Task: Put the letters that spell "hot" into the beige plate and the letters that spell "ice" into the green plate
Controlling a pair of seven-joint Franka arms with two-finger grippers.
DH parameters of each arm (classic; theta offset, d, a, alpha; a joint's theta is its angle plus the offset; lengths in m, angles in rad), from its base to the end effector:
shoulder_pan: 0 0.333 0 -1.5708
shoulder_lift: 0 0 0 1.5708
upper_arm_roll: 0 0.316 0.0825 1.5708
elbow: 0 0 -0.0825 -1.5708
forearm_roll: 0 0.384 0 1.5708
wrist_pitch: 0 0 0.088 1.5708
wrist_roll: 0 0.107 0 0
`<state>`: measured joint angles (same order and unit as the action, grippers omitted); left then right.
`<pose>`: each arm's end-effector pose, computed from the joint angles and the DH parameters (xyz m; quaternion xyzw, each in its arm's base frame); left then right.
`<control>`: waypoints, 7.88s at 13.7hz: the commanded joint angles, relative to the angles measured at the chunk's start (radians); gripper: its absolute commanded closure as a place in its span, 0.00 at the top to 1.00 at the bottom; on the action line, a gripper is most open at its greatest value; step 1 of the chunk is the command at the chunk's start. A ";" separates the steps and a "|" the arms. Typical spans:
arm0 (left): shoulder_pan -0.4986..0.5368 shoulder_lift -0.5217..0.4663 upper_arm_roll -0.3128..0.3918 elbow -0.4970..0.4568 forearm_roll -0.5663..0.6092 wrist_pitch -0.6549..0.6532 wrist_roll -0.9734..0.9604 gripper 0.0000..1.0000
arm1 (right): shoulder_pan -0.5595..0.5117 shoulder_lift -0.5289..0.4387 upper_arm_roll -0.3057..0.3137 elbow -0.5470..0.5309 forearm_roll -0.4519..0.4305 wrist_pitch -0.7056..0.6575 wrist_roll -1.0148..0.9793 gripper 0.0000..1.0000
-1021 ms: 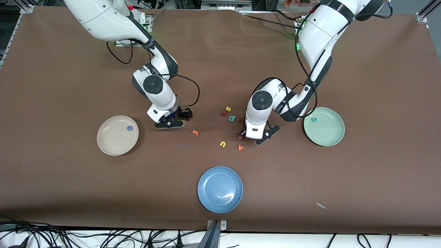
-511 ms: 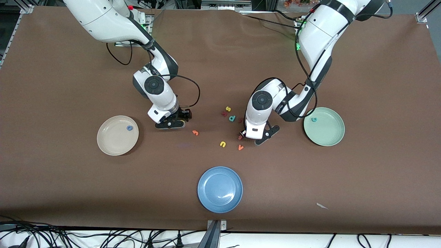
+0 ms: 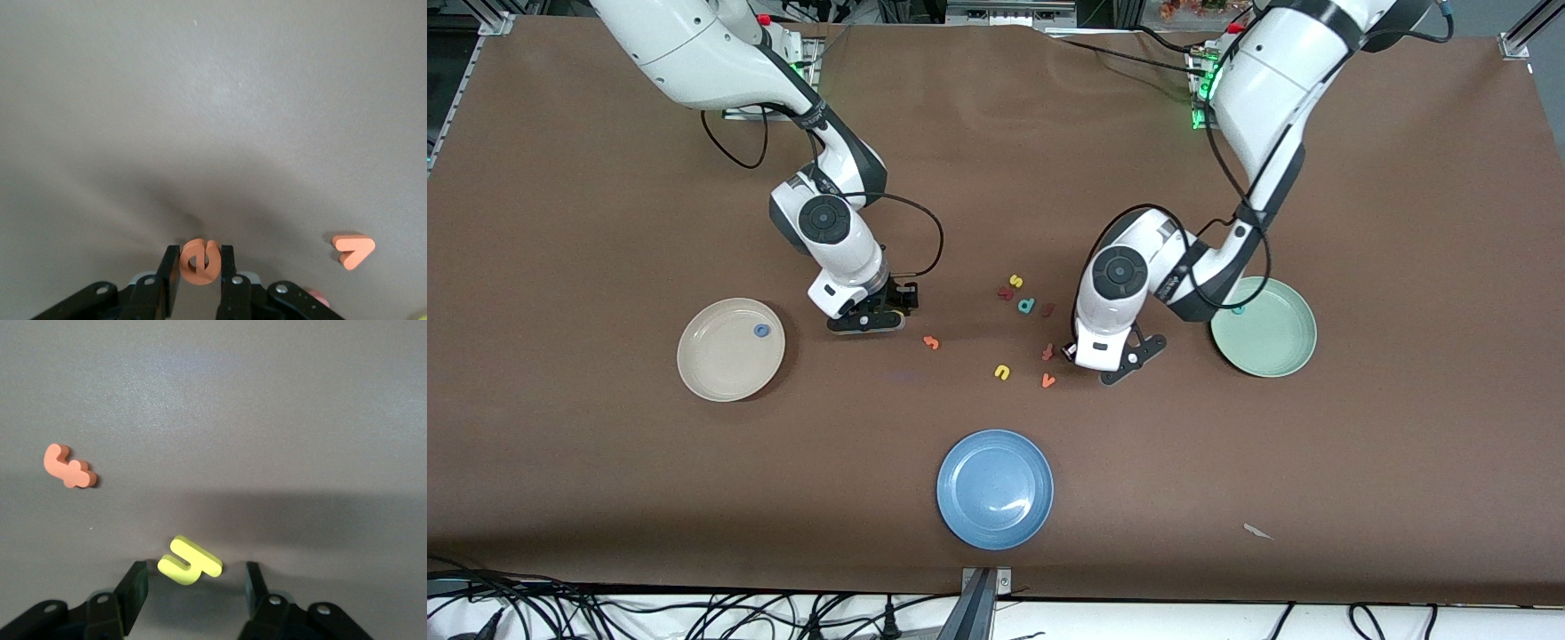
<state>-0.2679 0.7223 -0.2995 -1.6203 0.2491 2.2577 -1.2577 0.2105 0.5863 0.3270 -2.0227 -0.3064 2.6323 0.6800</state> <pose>0.5948 -0.3417 0.2099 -0.9561 -0.2922 0.0177 0.0149 0.5166 0.3136 0.1750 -0.9988 -0.0321 -0.0236 0.0286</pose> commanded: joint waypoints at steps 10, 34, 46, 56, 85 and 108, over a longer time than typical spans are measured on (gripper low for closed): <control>0.520 -0.184 -0.136 -0.127 -0.083 -0.414 0.889 0.06 | 0.009 0.007 -0.016 0.022 -0.048 0.005 0.015 0.27; 0.327 -0.140 -0.362 -0.210 -0.066 0.137 0.037 0.91 | -0.333 -0.154 -0.054 0.012 -0.022 -0.144 -0.550 0.92; -0.051 0.020 -0.078 -0.070 0.101 0.138 -0.063 0.55 | 0.007 0.032 -0.058 0.272 0.105 -0.146 -0.130 0.91; -0.091 0.023 -0.056 -0.069 0.107 0.138 -0.089 0.58 | 0.237 0.158 -0.193 0.398 0.105 -0.146 0.133 0.89; -0.085 0.035 -0.053 -0.096 0.180 0.192 -0.109 0.40 | 0.282 0.213 -0.207 0.410 0.066 -0.143 0.282 0.42; -0.051 -0.003 -0.104 -0.113 0.162 0.083 -0.065 0.39 | 0.256 0.184 -0.204 0.410 0.059 -0.175 0.259 0.67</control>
<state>-0.3353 0.7456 -0.4005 -1.7149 0.3929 2.3526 -1.3218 0.4735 0.7746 0.1229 -1.6240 -0.2435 2.4880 0.9375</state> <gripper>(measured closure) 0.612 0.670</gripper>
